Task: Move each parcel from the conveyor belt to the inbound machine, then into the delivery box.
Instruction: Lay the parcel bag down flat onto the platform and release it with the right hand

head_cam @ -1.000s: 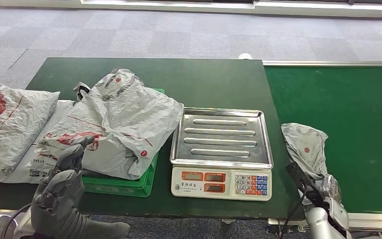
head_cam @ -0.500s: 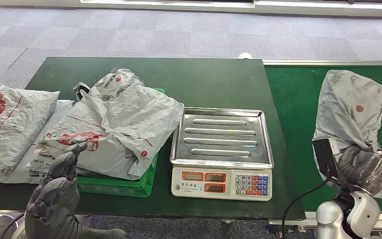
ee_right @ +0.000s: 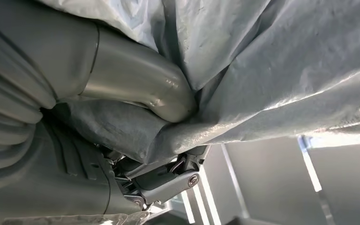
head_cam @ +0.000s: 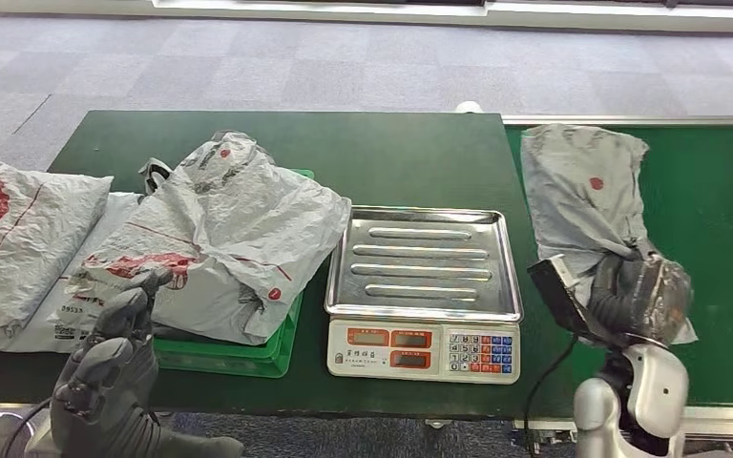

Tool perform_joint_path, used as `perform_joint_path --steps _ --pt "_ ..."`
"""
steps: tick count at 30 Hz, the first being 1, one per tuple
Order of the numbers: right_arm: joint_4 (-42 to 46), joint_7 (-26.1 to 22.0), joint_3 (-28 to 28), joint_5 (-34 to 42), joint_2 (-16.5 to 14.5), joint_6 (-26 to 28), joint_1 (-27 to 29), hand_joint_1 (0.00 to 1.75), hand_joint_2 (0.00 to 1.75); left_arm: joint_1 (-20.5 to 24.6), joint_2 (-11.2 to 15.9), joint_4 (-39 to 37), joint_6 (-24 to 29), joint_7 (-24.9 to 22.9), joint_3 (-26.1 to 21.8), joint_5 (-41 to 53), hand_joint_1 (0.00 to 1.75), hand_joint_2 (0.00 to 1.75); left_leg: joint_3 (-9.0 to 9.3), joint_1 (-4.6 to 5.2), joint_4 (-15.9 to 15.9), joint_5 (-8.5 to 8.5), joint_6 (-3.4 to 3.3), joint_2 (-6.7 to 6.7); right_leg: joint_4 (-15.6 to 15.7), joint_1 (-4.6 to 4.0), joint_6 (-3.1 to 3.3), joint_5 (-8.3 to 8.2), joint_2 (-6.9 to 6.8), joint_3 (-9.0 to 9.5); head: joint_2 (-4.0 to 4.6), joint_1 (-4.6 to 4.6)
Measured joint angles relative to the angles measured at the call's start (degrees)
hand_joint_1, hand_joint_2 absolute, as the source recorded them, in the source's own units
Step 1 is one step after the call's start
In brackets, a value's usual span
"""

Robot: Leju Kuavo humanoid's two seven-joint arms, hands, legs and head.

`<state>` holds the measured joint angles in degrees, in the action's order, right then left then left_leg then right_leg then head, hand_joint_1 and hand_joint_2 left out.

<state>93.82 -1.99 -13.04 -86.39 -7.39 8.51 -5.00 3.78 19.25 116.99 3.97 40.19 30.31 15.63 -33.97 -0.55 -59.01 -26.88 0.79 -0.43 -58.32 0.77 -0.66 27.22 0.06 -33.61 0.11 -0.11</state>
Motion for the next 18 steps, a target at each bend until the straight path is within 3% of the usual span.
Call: perform_joint_path --steps 8,17,18 --pt "-17.4 2.1 11.6 1.0 0.7 2.2 -5.5 1.75 1.75 2.5 0.5 -1.6 1.9 0.0 3.1 -1.9 0.0 1.75 0.0 -0.03 0.0 0.07 0.07 0.09 0.0 -0.03 0.05 -0.05 -0.05 0.01 0.0 0.0" --pt "-24.0 2.1 14.7 1.4 1.1 2.6 -7.3 1.75 1.75 3.4 0.5 -2.7 2.0 0.0 4.0 -1.9 0.0 1.75 -0.05 -0.03 0.0 0.03 0.06 0.1 0.0 -0.03 0.05 -0.02 -0.05 -0.05 0.0 0.0" --pt "-24.2 2.1 14.8 1.4 1.1 2.6 -7.4 1.31 1.75 3.4 0.5 -2.8 2.0 0.0 4.0 -1.9 0.0 1.75 -0.05 -0.03 0.0 0.03 0.06 0.1 0.0 -0.03 0.05 -0.02 -0.05 -0.05 0.0 0.0"
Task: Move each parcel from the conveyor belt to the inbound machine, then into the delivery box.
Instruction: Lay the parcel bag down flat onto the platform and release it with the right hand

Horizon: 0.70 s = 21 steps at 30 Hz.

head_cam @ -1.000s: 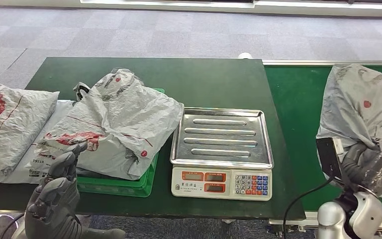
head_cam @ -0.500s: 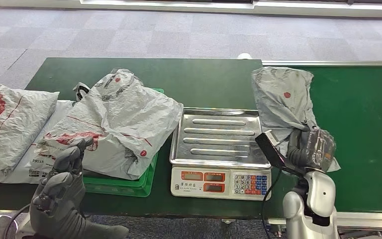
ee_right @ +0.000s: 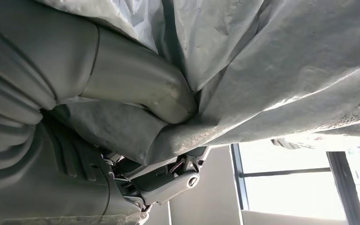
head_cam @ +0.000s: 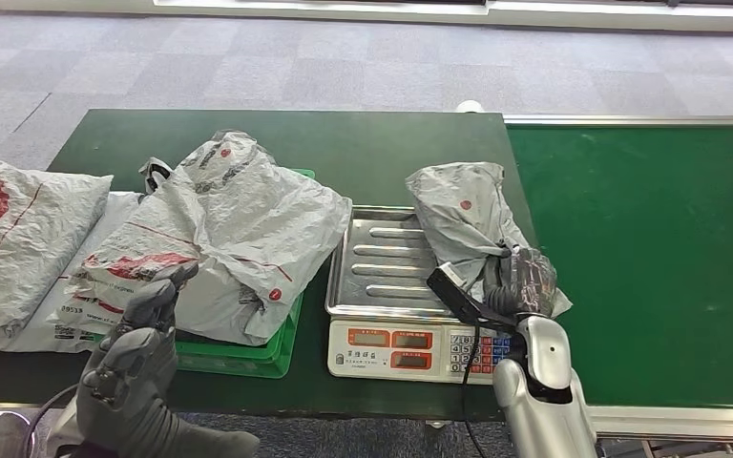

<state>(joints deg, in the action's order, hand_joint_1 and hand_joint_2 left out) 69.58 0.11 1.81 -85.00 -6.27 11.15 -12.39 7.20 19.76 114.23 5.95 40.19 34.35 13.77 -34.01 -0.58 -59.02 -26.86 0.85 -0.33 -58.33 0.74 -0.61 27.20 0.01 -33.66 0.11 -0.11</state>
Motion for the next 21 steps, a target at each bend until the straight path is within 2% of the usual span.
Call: perform_joint_path --steps 3,6,10,14,18,21 --pt "-0.6 0.0 0.4 0.4 0.1 0.0 -0.2 0.0 1.75 0.0 0.0 -0.2 0.0 0.0 0.0 0.1 0.0 1.75 0.01 0.0 0.0 0.0 0.0 0.0 0.0 0.0 0.0 0.0 0.0 0.0 0.0 0.0" --pt "-1.0 0.0 0.7 1.1 0.4 0.5 -0.3 0.0 1.75 -0.1 0.0 -0.6 0.0 0.0 0.0 0.7 0.0 1.75 0.01 0.0 0.0 0.0 0.0 0.0 0.0 -0.01 0.0 0.0 0.0 0.01 0.0 0.0" --pt "-1.3 -1.2 0.9 3.8 1.0 2.1 -0.3 0.0 0.0 -0.2 0.0 -1.0 0.0 0.0 0.0 1.6 0.0 1.75 0.01 0.0 0.0 0.0 0.0 0.0 0.0 0.0 0.0 -0.01 0.0 0.02 0.0 0.0" --pt "-1.0 -6.1 1.0 7.9 1.5 6.9 -0.3 0.0 0.0 -0.4 0.0 -1.1 0.0 0.0 0.0 1.9 0.0 1.75 0.0 0.0 0.0 0.0 0.0 0.0 0.0 0.01 0.0 -0.02 0.0 0.02 0.0 0.0" --pt "3.0 -14.3 2.3 11.9 1.6 17.2 0.6 0.0 0.0 -0.6 0.1 -1.1 -0.3 0.0 0.0 1.2 0.0 1.75 0.0 0.01 0.0 0.0 0.0 0.0 0.0 0.01 0.01 0.0 -0.01 -0.01 0.0 0.0" --pt "7.9 -17.9 3.4 12.9 1.6 23.8 2.0 0.0 0.0 -0.5 0.1 -1.4 -1.4 0.0 0.0 0.9 0.0 1.75 0.0 0.01 0.0 -0.01 0.0 -0.01 0.0 0.0 0.02 0.02 0.0 -0.02 0.0 0.0"
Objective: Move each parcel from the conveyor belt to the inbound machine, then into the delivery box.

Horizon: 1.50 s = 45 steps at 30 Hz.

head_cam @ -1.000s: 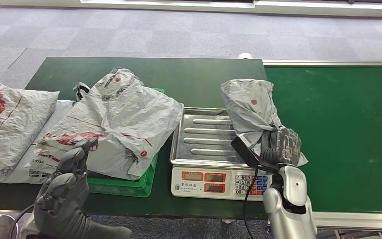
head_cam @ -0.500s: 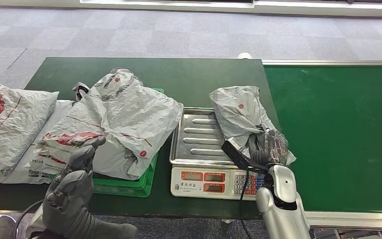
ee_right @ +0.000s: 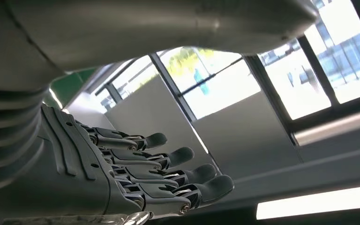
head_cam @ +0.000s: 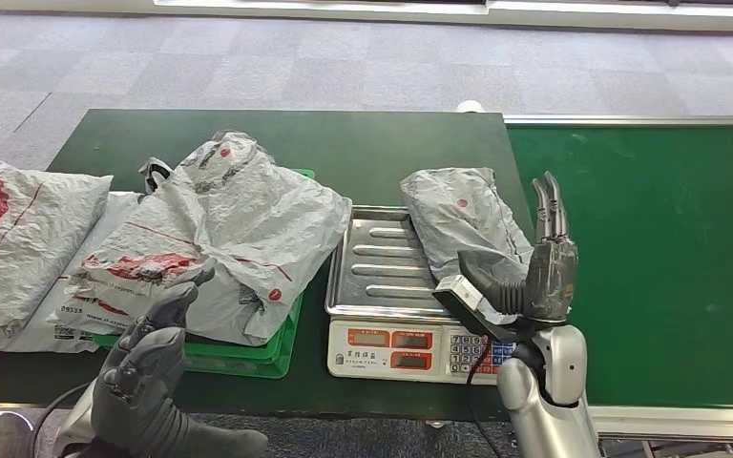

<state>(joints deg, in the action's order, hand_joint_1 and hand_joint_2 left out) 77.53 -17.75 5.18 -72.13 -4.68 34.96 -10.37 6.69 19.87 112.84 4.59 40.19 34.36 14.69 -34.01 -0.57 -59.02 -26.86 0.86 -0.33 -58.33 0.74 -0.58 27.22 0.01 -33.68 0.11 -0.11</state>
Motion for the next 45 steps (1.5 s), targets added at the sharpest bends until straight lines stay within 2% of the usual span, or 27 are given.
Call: perform_joint_path --steps 4,9,13,15,20,30,33,35,39,43,45 --pt "6.3 -3.1 0.5 1.2 0.0 4.2 2.2 0.0 0.0 0.2 0.0 -0.8 -1.2 0.0 0.0 0.3 0.0 1.75 0.0 0.0 0.0 0.0 0.0 0.0 0.0 0.01 0.0 0.01 0.0 -0.01 0.0 0.0" --pt "15.5 -11.2 -0.4 1.7 -1.6 5.1 5.0 0.0 0.0 0.1 -0.2 -2.0 -1.5 0.0 0.4 0.7 0.0 1.75 0.01 0.0 0.0 0.0 0.0 -0.02 0.0 0.01 0.01 0.0 0.01 -0.01 0.0 0.0" --pt "23.3 -19.2 -4.6 0.8 -5.7 5.2 6.0 0.0 0.0 0.0 -0.5 -2.7 -1.7 0.0 0.6 0.5 0.0 1.75 0.01 0.01 0.0 0.0 0.0 -0.01 0.0 0.01 0.01 0.0 0.0 -0.03 0.0 -0.01" --pt "28.4 -21.4 -8.0 1.3 -8.2 5.2 6.1 0.0 0.0 0.0 -1.1 -4.0 -2.6 0.0 0.7 1.3 0.0 1.75 0.01 0.01 0.0 0.0 0.0 0.01 0.0 0.02 0.0 0.01 -0.03 0.0 0.0 -0.01" --pt "37.8 -22.0 -13.5 2.5 -9.9 5.2 6.9 0.0 0.0 -0.3 -3.2 -8.3 -4.2 -0.1 0.6 3.5 0.0 1.75 0.02 0.01 0.0 -0.06 -0.08 -0.06 0.0 0.12 -0.04 0.03 0.0 0.03 0.0 0.01" --pt "43.6 -22.2 -16.1 4.1 -9.9 5.1 7.6 0.0 0.0 -0.1 -5.5 -12.0 -5.6 -0.8 0.0 5.5 0.0 1.75 0.07 0.03 0.0 -0.06 -0.1 -0.04 0.0 0.12 -0.05 0.03 -0.01 0.02 0.0 0.02" --pt "45.3 -22.1 -17.0 7.4 -9.9 5.1 7.8 0.0 0.0 1.8 -8.8 -16.7 -7.7 -5.2 -1.3 12.3 0.0 1.75 0.07 0.03 0.0 -0.06 -0.11 0.07 0.0 0.14 -0.07 0.02 -0.12 0.06 0.0 0.02" --pt "45.8 -21.7 -17.2 8.0 -9.9 5.1 7.7 0.0 0.0 5.4 -12.2 -22.2 -7.3 -9.1 -2.0 19.7 0.0 1.75 0.03 0.04 0.0 -0.01 -0.18 0.13 0.0 0.17 -0.12 -0.02 -0.19 0.12 0.0 0.02" --pt "45.7 -20.5 -17.2 5.9 -9.9 5.0 7.7 0.0 0.0 14.0 -19.5 -35.1 -1.8 -14.2 -2.2 33.5 0.0 1.75 -0.01 0.1 0.0 0.09 -0.31 0.18 0.0 0.26 -0.27 -0.15 -0.26 0.14 0.0 0.02" --pt "45.1 -20.0 -16.7 5.6 -9.9 5.0 7.5 0.0 0.0 21.4 -25.6 -47.8 4.9 -18.2 -1.4 45.6 0.0 1.75 -0.02 0.14 -0.1 0.14 -0.36 0.21 0.0 0.29 -0.3 -0.2 -0.26 0.15 0.0 0.02" --pt "44.7 -19.7 -16.3 5.7 -9.9 5.0 7.3 0.0 0.0 24.4 -28.4 -53.1 6.6 -20.0 -0.2 50.2 0.0 1.75 -0.04 0.16 -0.1 0.14 -0.37 0.23 0.0 0.31 -0.32 -0.21 -0.26 0.15 0.0 0.02"
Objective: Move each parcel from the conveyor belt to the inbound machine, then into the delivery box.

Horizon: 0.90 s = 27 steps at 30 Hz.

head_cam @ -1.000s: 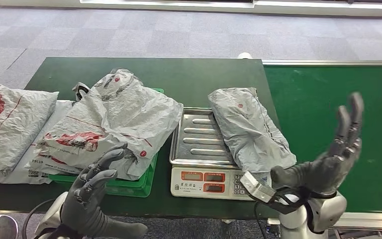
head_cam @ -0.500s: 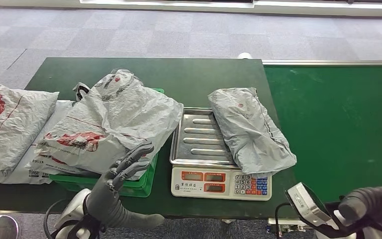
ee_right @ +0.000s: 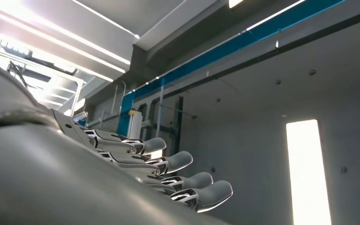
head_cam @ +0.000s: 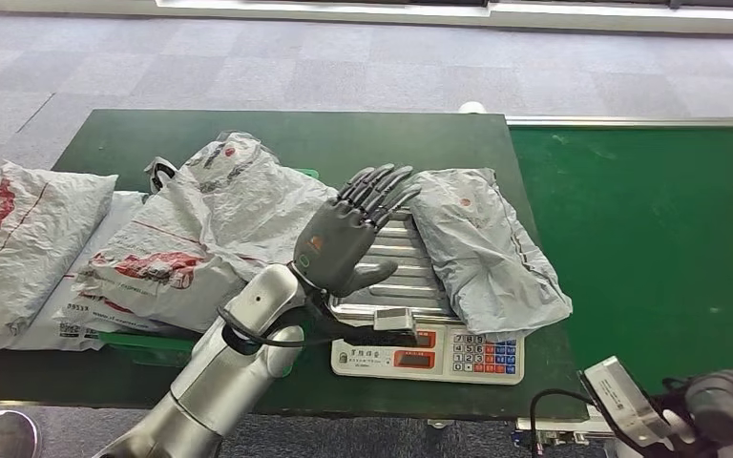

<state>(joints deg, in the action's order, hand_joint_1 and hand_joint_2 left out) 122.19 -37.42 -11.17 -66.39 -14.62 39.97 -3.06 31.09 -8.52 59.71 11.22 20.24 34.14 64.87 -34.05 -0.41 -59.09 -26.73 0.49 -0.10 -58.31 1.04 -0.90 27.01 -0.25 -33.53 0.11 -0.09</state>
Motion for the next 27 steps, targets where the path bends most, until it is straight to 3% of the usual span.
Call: perform_joint_path --steps 7,13,27 --pt "-1.4 1.1 1.4 0.4 0.0 0.0 -0.5 0.0 0.0 7.4 -7.0 -14.7 0.4 -3.4 4.2 5.9 0.0 1.75 -0.07 0.02 0.0 -0.02 -0.01 0.01 0.0 0.0 -0.01 0.01 0.01 -0.05 0.0 0.0" --pt "-2.3 1.7 2.3 0.5 0.0 0.0 -1.0 0.0 0.0 10.3 -10.7 -23.5 1.0 -3.8 7.7 9.9 0.0 1.75 -0.08 0.02 0.0 -0.02 -0.01 0.01 0.0 -0.01 -0.01 0.02 0.0 -0.06 0.0 0.0" --pt "-4.2 2.3 3.4 0.6 0.0 0.0 -1.9 0.0 0.0 9.4 -11.2 -30.6 -0.1 -4.0 14.0 11.4 0.0 1.75 -0.08 0.01 0.0 -0.02 -0.01 -0.01 0.0 0.0 -0.02 0.03 0.02 -0.07 0.0 0.0"
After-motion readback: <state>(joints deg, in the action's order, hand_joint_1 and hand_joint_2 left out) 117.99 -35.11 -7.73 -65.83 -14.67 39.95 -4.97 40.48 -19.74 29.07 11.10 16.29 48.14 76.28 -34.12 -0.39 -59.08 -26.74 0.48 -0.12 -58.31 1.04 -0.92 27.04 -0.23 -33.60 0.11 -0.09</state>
